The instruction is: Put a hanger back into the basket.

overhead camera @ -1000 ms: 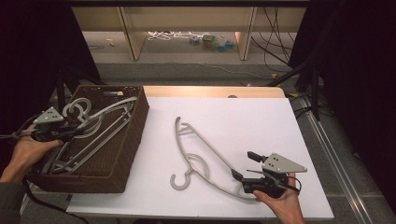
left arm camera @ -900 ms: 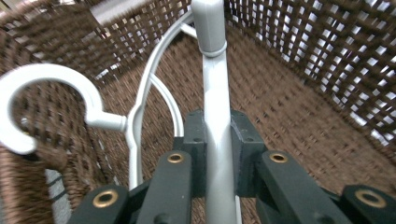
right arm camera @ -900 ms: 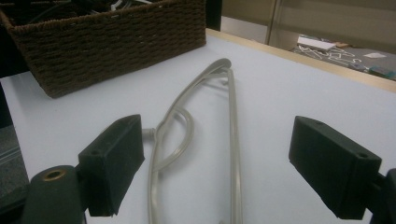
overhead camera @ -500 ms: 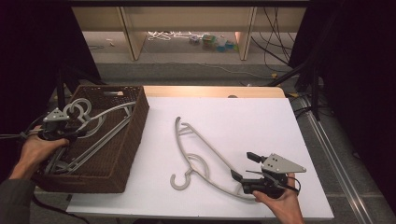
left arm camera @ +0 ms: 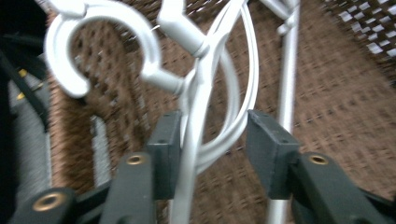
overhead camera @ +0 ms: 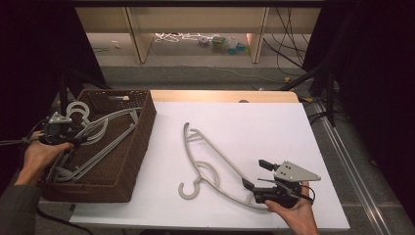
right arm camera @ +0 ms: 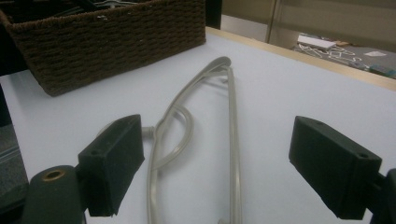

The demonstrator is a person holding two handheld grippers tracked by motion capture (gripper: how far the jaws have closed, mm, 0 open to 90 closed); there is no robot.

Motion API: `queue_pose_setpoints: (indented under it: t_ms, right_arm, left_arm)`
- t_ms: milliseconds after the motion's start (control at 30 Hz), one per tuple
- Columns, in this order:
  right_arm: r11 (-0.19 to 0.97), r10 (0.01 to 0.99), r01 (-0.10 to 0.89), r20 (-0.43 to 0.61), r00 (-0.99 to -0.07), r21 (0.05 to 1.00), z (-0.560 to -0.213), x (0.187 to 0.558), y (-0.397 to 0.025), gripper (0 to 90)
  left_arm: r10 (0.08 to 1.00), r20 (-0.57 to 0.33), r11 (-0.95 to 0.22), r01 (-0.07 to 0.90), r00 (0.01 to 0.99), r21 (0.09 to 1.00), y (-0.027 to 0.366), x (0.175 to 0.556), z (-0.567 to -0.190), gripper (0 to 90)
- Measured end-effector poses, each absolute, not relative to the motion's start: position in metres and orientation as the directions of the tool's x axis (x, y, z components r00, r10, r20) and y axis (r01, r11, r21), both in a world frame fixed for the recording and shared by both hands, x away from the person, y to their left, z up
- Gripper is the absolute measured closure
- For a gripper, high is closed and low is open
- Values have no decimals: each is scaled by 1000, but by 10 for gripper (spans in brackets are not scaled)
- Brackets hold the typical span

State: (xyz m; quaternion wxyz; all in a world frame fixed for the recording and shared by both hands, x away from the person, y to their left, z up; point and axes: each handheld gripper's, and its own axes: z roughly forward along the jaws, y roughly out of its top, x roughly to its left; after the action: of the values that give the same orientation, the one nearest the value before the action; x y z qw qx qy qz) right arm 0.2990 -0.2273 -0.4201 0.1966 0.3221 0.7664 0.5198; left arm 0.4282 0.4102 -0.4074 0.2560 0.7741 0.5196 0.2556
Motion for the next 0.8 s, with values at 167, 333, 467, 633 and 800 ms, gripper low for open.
queue_pose_setpoints:
  t_ms: [167,333,467,633,800]
  right_arm:
    - [257,692,280,26,-721,925,-421,301,-228,186]
    - [244,691,267,26,-722,932,-422,302,-226,186]
    - [255,693,276,24,-721,927,-420,301,-227,186]
    - [253,697,275,23,-717,928,-420,301,-227,185]
    - [250,697,283,31,-716,926,-420,300,-227,185]
  left_arm:
    - [945,119,-301,664,306,684,411,425,-401,468]
    - [958,97,-252,631,269,733,406,418,-388,388]
    - [962,77,-225,597,262,770,399,409,-376,342]
    - [972,9,-133,522,234,842,386,391,-356,302]
    - [959,-33,-109,473,282,874,360,363,-341,288]
